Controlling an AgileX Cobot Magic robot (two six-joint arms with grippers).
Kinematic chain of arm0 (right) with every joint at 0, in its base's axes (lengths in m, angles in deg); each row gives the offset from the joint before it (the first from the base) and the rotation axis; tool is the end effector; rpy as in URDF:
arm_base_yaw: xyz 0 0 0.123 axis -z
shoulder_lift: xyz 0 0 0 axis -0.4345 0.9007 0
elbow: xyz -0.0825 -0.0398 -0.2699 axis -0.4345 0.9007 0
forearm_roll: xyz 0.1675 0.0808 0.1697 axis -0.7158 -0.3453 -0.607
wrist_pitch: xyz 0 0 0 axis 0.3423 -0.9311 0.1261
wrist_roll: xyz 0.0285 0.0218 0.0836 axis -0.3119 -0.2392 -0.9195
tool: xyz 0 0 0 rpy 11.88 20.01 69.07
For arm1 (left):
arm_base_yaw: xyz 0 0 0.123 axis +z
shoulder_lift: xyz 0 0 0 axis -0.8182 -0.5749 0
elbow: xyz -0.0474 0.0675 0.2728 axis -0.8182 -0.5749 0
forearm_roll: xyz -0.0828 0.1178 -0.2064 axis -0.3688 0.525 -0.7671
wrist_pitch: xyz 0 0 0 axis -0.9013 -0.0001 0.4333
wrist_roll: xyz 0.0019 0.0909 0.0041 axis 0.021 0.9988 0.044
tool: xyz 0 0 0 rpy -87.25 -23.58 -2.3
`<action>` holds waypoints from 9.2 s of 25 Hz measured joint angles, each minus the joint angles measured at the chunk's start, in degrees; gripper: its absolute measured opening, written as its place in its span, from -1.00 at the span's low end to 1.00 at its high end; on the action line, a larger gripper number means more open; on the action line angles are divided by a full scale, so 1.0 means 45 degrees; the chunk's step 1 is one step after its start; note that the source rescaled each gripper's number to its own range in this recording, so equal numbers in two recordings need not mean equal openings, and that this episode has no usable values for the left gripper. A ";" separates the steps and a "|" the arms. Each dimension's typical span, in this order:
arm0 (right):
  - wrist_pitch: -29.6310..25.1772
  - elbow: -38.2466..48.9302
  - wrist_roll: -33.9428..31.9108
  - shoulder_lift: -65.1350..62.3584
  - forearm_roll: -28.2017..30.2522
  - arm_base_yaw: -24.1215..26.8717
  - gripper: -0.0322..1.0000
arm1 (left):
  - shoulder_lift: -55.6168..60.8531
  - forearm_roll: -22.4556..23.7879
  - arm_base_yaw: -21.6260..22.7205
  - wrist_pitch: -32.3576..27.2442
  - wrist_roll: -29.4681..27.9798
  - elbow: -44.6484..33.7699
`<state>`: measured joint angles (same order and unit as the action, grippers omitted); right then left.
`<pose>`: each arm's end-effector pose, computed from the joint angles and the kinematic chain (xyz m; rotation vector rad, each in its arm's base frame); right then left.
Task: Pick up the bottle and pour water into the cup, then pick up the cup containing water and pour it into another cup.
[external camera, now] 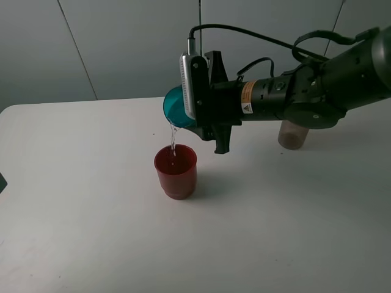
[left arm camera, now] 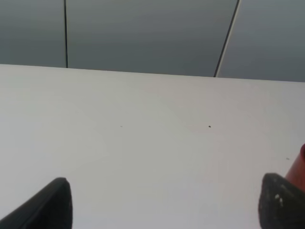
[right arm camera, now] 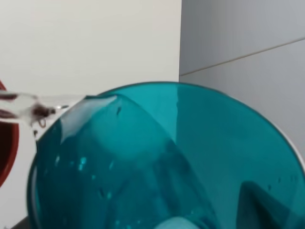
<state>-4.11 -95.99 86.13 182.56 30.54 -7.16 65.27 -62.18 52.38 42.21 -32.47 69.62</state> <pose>0.2890 0.2174 0.1713 -1.7508 1.0673 -0.1585 0.0532 -0.0124 0.1856 -0.0465 1.8014 -0.2606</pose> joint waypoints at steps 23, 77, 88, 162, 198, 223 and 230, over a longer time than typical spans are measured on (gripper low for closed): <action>-0.0121 -0.0022 0.1966 0.0471 -0.0076 -0.0020 -0.79 | 0.0000 0.0000 0.0000 0.0000 0.0000 0.0000; 0.0916 -0.0114 0.9761 0.1204 -0.3430 -0.0712 -0.79 | 0.0000 0.0000 0.0000 0.0000 0.0000 0.0000; 0.1072 0.0125 1.1092 0.1336 -0.3430 -0.0712 -0.79 | 0.0000 0.0000 0.0000 0.0000 0.0000 0.0000; 0.3313 -0.0374 -0.8627 0.4684 -0.6372 0.1079 -0.79 | 0.0000 0.0000 0.0000 0.0000 -0.0038 0.0000; 0.1256 -0.0306 -0.9834 0.1708 -0.5760 0.1079 0.75 | 0.0000 0.0000 0.0000 0.0000 -0.0038 0.0000; -1.4662 0.2662 -0.9812 -0.7677 -1.0289 0.4523 0.77 | 0.0000 0.0000 0.0000 0.0000 -0.0038 0.0000; -1.6946 0.3257 -0.9504 -1.3129 -0.9405 0.6532 0.94 | 0.0000 0.0000 0.0000 0.0000 -0.0038 0.0000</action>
<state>-80.37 -81.34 43.36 123.47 -11.79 22.23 65.27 -62.18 52.38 42.21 -32.64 69.62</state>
